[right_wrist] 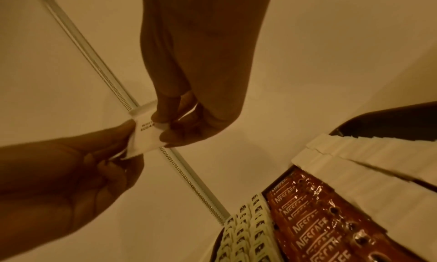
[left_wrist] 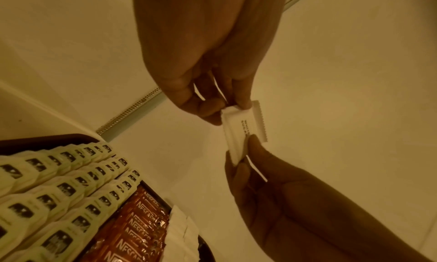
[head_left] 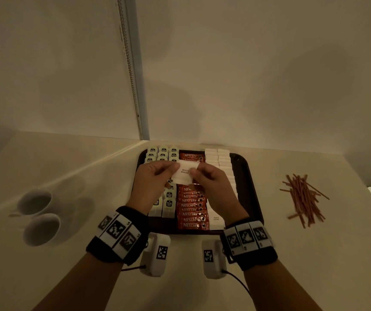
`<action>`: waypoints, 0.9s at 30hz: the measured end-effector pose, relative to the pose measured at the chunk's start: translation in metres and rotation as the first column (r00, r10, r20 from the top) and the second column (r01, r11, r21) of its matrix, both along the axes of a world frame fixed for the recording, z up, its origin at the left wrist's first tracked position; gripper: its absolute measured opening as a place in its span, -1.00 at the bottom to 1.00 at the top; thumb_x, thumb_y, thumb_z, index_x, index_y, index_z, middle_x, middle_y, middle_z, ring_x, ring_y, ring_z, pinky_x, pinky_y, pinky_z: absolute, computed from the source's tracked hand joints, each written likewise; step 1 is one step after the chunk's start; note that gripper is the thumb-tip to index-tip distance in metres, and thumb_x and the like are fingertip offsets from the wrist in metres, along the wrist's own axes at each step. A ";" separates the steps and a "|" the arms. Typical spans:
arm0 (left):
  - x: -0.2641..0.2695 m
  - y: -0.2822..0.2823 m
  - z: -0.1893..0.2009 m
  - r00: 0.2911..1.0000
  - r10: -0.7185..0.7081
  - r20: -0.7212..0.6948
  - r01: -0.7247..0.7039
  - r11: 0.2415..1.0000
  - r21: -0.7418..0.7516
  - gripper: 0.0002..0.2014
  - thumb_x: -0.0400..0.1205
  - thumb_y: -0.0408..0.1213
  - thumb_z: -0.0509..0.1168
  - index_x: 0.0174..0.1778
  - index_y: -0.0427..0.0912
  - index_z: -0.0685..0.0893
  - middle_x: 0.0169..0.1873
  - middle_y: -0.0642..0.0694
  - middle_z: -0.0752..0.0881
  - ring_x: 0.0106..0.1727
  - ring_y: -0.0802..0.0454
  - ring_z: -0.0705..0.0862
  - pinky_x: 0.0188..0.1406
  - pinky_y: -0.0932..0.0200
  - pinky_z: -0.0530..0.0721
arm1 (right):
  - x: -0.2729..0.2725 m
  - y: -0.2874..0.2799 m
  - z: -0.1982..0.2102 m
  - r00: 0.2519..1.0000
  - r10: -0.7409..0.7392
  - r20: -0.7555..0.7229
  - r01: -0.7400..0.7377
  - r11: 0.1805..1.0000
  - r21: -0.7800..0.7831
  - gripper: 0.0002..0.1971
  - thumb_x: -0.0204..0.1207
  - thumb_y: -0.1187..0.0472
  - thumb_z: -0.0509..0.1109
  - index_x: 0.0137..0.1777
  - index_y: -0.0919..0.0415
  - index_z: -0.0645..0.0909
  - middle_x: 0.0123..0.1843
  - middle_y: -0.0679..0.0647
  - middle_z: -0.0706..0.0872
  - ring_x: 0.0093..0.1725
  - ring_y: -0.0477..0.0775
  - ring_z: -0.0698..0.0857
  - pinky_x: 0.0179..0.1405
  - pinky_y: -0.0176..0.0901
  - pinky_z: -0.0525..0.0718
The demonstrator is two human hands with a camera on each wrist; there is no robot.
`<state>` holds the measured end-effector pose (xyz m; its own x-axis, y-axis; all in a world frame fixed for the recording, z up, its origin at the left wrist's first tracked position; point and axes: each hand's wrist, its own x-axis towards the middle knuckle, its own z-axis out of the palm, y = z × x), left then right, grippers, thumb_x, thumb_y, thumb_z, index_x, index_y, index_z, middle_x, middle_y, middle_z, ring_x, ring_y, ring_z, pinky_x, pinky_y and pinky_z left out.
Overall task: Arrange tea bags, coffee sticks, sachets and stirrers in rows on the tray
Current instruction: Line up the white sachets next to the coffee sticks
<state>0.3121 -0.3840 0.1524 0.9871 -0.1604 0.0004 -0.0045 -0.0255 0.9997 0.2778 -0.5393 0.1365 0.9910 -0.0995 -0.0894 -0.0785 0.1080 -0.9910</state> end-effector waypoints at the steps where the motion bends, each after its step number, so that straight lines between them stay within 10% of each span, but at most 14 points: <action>1: -0.001 0.000 -0.002 0.999 -0.031 -0.017 0.031 1.000 0.000 -0.93 0.57 -0.34 0.40 -0.12 -0.10 0.78 -0.27 -0.03 0.80 -0.35 0.26 0.70 -0.37 0.38 0.65 | -0.001 -0.001 0.003 1.000 -0.011 -0.002 0.011 0.999 0.041 -0.89 0.58 0.27 0.31 -0.06 0.30 0.64 -0.08 0.17 0.73 -0.07 0.12 0.75 -0.09 -0.03 0.76; 6: -0.006 -0.008 -0.008 0.993 -0.101 -0.066 0.099 0.995 -0.031 -0.88 0.53 -0.41 0.41 -0.17 -0.08 0.77 -0.29 0.07 0.82 -0.20 0.18 0.78 -0.24 0.37 0.70 | -0.004 -0.008 0.011 0.998 -0.059 0.008 0.058 0.997 0.050 -0.87 0.58 0.26 0.30 -0.02 0.24 0.68 -0.01 0.14 0.74 -0.06 -0.02 0.77 -0.14 -0.26 0.74; 16: -0.025 0.037 -0.018 0.962 -0.179 -0.207 0.212 0.966 0.148 -0.84 0.67 -0.21 0.26 0.12 -0.05 0.69 -0.03 0.02 0.78 -0.04 0.07 0.76 -0.04 0.19 0.71 | -0.037 -0.091 -0.033 0.950 -0.275 -0.152 0.193 0.893 -0.407 -0.85 0.58 0.28 0.33 0.11 0.23 0.64 0.06 0.10 0.74 0.04 0.02 0.74 -0.01 -0.17 0.75; 20: -0.046 0.089 -0.045 0.958 -0.088 -0.275 0.141 0.973 0.180 -0.83 0.68 -0.36 0.22 0.04 -0.12 0.72 -0.10 -0.12 0.80 -0.12 -0.07 0.75 -0.13 0.13 0.67 | -0.056 -0.125 -0.083 0.872 -0.394 -0.291 0.136 0.766 -0.628 -0.89 0.53 0.26 0.40 0.03 0.11 0.62 0.03 0.08 0.73 0.04 0.11 0.71 0.13 0.08 0.71; 27: -0.074 0.160 -0.092 0.902 0.102 -0.418 0.010 0.966 0.257 -0.80 0.69 -0.47 0.16 -0.01 -0.21 0.70 -0.08 -0.29 0.77 -0.16 -0.27 0.68 -0.27 0.09 0.68 | -0.068 -0.126 -0.124 0.832 -0.399 -0.385 -0.026 0.665 -0.746 -0.78 0.49 0.22 0.46 0.11 0.23 0.65 0.04 0.12 0.72 -0.04 -0.02 0.61 -0.01 -0.23 0.56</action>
<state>0.2379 -0.2243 0.0607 0.8894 -0.0543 -0.4539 0.4261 -0.2612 0.8661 0.2093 -0.6649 0.0127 0.7775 -0.5184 -0.3560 -0.6175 -0.5221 -0.5883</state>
